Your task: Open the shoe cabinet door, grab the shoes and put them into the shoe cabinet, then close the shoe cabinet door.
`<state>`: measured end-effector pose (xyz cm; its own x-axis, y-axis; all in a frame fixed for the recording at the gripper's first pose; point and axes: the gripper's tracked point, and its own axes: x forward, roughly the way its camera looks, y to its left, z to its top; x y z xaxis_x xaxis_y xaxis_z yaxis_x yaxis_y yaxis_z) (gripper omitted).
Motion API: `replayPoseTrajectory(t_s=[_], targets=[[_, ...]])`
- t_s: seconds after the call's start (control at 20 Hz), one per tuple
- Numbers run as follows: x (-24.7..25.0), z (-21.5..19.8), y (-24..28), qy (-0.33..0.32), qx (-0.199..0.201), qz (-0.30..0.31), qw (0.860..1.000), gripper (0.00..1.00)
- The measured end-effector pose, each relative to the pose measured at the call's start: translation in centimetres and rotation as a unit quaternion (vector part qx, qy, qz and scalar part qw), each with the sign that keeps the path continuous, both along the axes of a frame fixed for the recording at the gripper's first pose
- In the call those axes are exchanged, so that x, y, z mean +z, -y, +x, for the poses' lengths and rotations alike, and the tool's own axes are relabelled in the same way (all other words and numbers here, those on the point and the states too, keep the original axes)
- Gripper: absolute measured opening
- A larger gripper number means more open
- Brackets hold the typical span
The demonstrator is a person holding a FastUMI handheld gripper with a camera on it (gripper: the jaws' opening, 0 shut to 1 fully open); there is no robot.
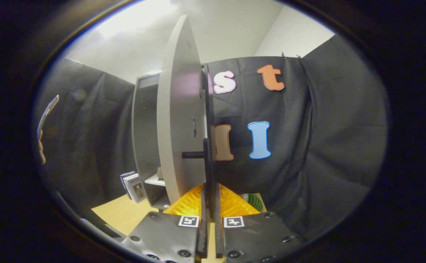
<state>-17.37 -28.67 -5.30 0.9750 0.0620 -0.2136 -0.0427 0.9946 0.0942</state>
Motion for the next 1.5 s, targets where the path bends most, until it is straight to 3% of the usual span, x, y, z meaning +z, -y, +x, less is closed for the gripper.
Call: replayPoseTrajectory(t_s=[0.45,0.75,0.85,1.0,1.2,1.5], targets=[[-0.3,-2.2,4.4,-0.002,-0.058,-0.012,0.998,0.10],[-2.0,-4.9,3.7,-0.021,-0.075,-0.006,0.997,0.03],[-2.7,-5.8,1.8,-0.034,-0.068,-0.002,0.997,0.04],[-3.7,-6.4,-1.5,-0.037,-0.063,0.000,0.997,0.22],[-5.0,-6.9,-7.2,-0.031,-0.065,-0.005,0.997,0.20],[-11.0,-5.7,-16.9,-0.077,-0.043,0.010,0.996,0.30]])
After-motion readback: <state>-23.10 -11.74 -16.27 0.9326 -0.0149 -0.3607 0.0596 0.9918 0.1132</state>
